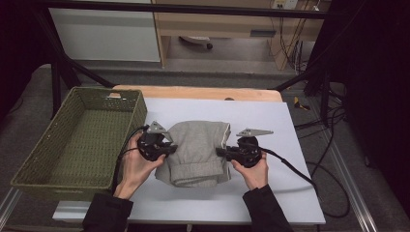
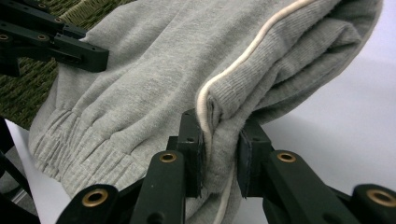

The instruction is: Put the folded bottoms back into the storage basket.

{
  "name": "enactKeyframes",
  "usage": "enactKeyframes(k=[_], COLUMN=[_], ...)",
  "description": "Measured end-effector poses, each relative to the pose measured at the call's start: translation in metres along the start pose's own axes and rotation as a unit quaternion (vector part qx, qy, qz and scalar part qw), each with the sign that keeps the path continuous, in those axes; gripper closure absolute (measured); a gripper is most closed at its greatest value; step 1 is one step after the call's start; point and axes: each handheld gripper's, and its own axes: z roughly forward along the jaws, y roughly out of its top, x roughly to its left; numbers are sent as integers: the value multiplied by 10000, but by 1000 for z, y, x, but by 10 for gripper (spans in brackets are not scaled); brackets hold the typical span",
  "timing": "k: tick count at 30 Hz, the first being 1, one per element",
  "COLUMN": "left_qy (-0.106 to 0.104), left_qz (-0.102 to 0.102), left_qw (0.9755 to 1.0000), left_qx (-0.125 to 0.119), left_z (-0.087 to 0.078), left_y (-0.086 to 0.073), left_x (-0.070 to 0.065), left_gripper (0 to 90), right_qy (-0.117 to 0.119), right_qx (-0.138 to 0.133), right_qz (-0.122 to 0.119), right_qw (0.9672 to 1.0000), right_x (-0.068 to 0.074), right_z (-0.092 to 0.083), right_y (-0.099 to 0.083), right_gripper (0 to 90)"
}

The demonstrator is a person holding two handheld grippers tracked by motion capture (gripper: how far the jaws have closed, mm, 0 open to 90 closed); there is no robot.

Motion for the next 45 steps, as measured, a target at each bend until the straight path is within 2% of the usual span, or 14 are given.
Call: enactKeyframes(k=[7, 13, 17, 24, 28, 45], left_qy=[24, 50, -7, 60, 18, 75], left_qz=[33, 66, 42, 57, 34, 148], left_qw=[10000, 10000, 10000, 10000, 10000, 9999], left_qx=[-24, -46, -66, -46, -70, -38], left_z=[-9, -18, -24, -34, -40, -62], left_y=[3, 5, 5, 6, 7, 14], left_x=[1, 3, 6, 8, 11, 19], left_gripper=[793, 793, 793, 793, 793, 793], right_qy=[62, 49, 111, 146, 204, 298], right_qx=[-52, -137, -161, -218, -253, -443], right_qz=[35, -39, -7, -75, -26, -86], right_qw=[10000, 9999, 9998, 9996, 9995, 9985], right_x=[3, 11, 14, 23, 25, 38], right_z=[0, -1, -1, 1, 2, 7], right_y=[2, 7, 9, 13, 15, 25], right_gripper=[752, 752, 752, 752, 752, 753])
